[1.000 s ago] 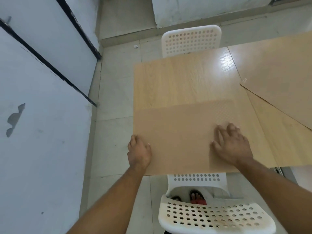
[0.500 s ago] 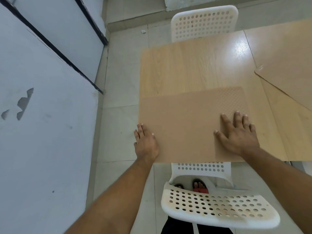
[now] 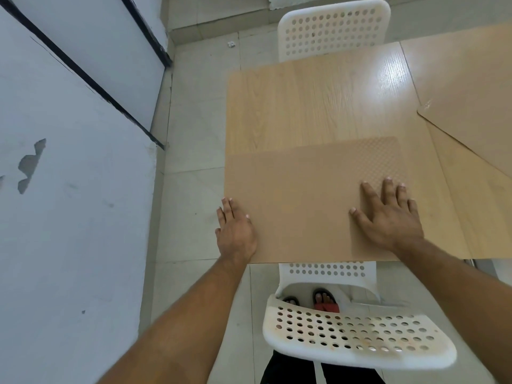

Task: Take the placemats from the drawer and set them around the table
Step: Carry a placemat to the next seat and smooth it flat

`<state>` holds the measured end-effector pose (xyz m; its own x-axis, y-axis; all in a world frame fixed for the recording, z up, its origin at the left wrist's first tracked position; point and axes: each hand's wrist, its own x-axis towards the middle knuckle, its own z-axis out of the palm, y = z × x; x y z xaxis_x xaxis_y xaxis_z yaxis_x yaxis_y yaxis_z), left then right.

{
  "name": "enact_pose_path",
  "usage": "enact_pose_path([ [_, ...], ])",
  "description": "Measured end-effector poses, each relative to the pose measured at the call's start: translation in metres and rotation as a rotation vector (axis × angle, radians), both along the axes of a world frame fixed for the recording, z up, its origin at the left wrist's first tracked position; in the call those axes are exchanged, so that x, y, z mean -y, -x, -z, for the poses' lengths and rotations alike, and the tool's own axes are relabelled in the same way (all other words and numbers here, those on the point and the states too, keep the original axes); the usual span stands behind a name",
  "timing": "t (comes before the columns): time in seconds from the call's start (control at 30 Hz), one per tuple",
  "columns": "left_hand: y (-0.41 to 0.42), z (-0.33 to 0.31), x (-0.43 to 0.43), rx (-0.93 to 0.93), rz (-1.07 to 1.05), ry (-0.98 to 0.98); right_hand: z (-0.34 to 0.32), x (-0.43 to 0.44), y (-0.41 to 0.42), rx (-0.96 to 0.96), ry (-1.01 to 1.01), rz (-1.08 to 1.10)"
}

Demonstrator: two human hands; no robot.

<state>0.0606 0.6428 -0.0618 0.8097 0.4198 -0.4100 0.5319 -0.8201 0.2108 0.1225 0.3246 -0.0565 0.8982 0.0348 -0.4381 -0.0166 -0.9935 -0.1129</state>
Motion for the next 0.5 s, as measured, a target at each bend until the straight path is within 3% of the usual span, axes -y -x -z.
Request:
enact_pose_path([
  [0.5, -0.0003, -0.0013, 0.0013, -0.007, -0.012, 0.005, 0.0024, 0.0012, -0.0026, 0.017, 0.017, -0.014],
])
